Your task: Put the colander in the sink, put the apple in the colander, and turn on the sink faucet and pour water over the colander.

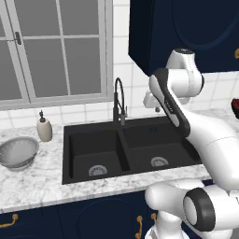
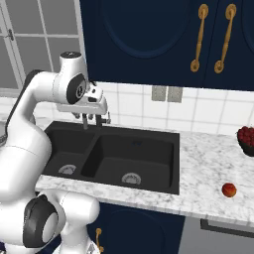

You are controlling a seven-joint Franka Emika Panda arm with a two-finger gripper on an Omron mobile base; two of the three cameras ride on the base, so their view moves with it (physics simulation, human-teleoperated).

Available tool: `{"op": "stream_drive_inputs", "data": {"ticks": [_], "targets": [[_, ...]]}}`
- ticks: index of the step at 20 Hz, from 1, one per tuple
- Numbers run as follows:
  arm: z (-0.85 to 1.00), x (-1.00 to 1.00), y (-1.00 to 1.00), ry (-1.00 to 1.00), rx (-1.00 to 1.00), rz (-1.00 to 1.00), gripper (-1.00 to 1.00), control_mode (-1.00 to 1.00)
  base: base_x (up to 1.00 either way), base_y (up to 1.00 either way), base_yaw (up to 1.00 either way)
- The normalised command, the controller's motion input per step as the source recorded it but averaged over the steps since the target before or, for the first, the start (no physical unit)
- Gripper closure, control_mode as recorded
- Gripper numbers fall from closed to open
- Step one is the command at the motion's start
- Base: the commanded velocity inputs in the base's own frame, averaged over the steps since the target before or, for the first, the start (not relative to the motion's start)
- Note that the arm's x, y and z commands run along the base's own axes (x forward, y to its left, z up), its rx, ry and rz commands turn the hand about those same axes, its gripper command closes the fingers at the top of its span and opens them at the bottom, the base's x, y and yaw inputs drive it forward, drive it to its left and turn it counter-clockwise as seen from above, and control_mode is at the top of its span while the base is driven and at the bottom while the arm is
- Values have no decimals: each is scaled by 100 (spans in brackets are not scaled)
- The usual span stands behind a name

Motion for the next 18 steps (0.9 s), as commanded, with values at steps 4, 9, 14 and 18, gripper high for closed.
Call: {"op": "stream_drive_inputs", "data": {"ticks": [4,9,14,18], "targets": [[0,-28,7,-1,0,0,-100,-100,0,0,0],[-8,-91,27,0,3,0,-100,-100,0,0,0],[-19,-93,71,5,10,0,-100,-100,0,0,0],[-30,-61,100,10,12,2,-100,-100,0,0,0]]}}
